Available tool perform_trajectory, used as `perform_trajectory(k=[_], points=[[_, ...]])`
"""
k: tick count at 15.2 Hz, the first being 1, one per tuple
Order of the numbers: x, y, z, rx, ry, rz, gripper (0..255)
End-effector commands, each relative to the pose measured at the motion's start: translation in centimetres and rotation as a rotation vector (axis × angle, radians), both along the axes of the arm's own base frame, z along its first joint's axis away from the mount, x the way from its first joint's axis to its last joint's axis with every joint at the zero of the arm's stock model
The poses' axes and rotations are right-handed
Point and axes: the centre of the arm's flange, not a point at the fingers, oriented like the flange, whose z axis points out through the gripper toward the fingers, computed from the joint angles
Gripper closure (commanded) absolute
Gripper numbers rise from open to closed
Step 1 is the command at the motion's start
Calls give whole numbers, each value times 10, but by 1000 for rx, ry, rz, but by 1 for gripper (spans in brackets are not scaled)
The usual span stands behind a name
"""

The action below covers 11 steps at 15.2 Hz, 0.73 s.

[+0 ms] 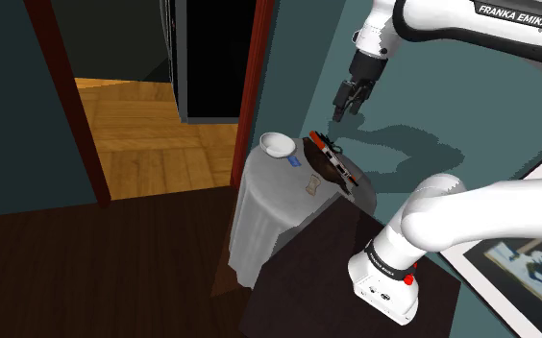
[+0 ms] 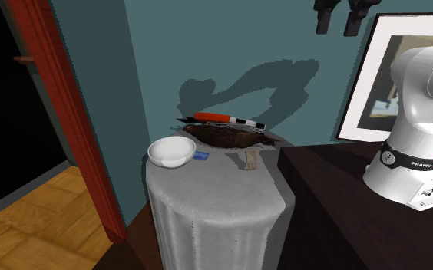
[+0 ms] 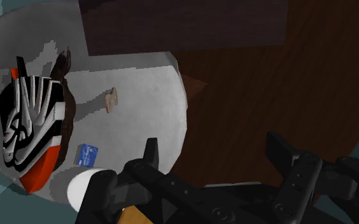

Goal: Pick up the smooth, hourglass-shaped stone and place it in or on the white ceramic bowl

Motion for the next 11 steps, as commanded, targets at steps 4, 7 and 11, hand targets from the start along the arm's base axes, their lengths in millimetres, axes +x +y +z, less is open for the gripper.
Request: perform_trajectory(k=[4,7,11], points=[[3,-19,-35,-1,-4,-7,0],[6,-38,-69,-2,-9,-15,0],[11,-63,-115,-4,-14,-25,0]])
